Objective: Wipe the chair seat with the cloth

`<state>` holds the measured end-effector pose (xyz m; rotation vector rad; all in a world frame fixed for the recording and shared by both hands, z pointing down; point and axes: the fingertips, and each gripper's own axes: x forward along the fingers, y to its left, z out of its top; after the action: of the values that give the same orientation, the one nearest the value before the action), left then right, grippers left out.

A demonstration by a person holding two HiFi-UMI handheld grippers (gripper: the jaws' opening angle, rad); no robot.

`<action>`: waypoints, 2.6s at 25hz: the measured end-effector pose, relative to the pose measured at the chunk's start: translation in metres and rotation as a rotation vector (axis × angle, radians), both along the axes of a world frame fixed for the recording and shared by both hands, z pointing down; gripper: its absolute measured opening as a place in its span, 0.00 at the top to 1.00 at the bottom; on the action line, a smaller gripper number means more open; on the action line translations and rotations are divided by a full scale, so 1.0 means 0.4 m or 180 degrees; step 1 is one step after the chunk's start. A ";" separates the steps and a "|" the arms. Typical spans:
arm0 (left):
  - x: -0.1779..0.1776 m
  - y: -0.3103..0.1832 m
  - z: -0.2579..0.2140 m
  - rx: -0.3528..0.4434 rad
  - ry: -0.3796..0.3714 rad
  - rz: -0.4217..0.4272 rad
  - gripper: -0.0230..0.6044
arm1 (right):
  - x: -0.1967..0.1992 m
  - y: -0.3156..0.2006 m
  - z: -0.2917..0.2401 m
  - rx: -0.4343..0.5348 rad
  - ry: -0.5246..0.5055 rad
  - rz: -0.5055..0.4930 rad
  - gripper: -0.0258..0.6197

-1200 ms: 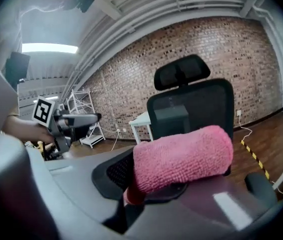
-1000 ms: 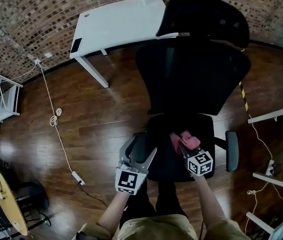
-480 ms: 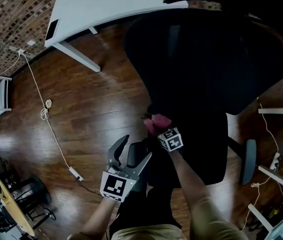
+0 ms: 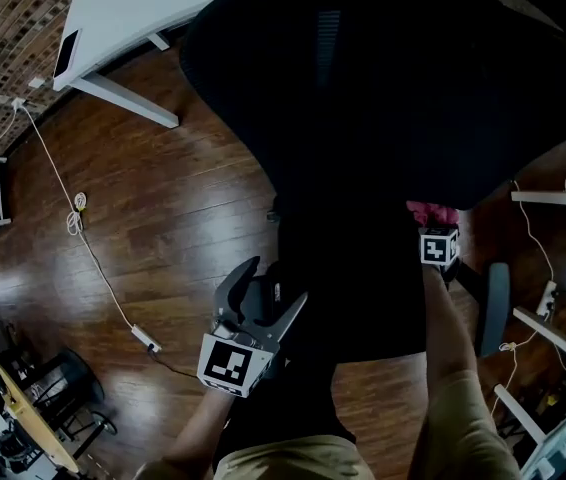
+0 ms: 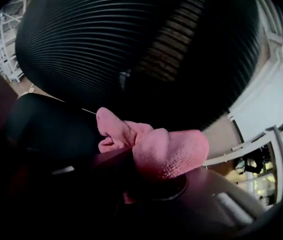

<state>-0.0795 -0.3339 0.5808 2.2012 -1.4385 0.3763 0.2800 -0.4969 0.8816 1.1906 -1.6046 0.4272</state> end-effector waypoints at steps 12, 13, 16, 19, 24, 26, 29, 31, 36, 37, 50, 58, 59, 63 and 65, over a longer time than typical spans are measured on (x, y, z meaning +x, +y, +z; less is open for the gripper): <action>-0.027 -0.007 -0.032 0.0135 -0.0171 -0.0157 0.42 | -0.880 0.410 -0.110 -0.0957 -0.2786 -0.1145 0.92; -0.032 -0.007 -0.047 0.0145 -0.0158 -0.0189 0.43 | -0.940 0.434 -0.122 -0.0995 -0.2902 -0.1161 0.92; -0.040 0.005 -0.060 0.0133 -0.0131 -0.0257 0.43 | -1.004 0.464 -0.095 -0.1055 -0.2883 -0.1100 0.92; -0.038 0.030 -0.044 0.0089 -0.0131 -0.0265 0.43 | -0.944 0.437 -0.049 -0.0907 -0.2684 -0.1237 0.92; -0.014 0.051 -0.015 -0.0013 0.0012 -0.0250 0.43 | -0.567 0.282 0.050 -0.0636 -0.1426 -0.0898 0.92; -0.008 0.046 -0.018 -0.0049 0.0108 -0.0279 0.43 | -0.325 0.195 0.064 -0.0516 -0.0649 -0.0521 0.92; -0.011 0.036 -0.026 -0.0039 0.0218 -0.0305 0.43 | -0.054 0.096 0.011 -0.0434 0.0097 -0.0208 0.92; -0.019 0.031 -0.029 -0.0029 0.0270 -0.0328 0.43 | 0.034 0.101 -0.001 -0.0579 0.0268 -0.0114 0.92; -0.069 -0.004 -0.056 0.0072 0.0244 -0.0497 0.43 | -0.057 0.156 0.011 -0.0625 -0.0501 0.0357 0.92; -0.083 -0.008 -0.052 0.0076 0.0224 -0.0516 0.43 | -0.155 0.180 0.017 -0.0681 -0.0832 0.0252 0.92; -0.095 0.010 -0.035 0.0010 0.0100 -0.0466 0.44 | -0.825 0.444 0.011 -0.1244 -0.2003 -0.1611 0.92; -0.077 0.006 -0.044 0.0050 0.0255 -0.0516 0.44 | 0.003 0.150 -0.013 -0.0988 0.0439 -0.0347 0.92; -0.078 0.008 -0.038 0.0041 0.0264 -0.0507 0.44 | 0.057 0.146 -0.019 -0.0977 0.0521 -0.0230 0.92; -0.089 0.026 -0.026 0.0002 0.0280 -0.0534 0.44 | 0.098 0.180 -0.012 -0.0991 0.0419 0.0218 0.92; -0.095 0.027 -0.034 0.0025 0.0293 -0.0554 0.44 | -0.068 0.218 0.004 -0.1076 -0.0388 0.0219 0.92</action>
<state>-0.1174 -0.3229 0.5670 2.0514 -1.5683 0.2072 0.2529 -0.4098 0.8831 0.9779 -1.5227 0.7952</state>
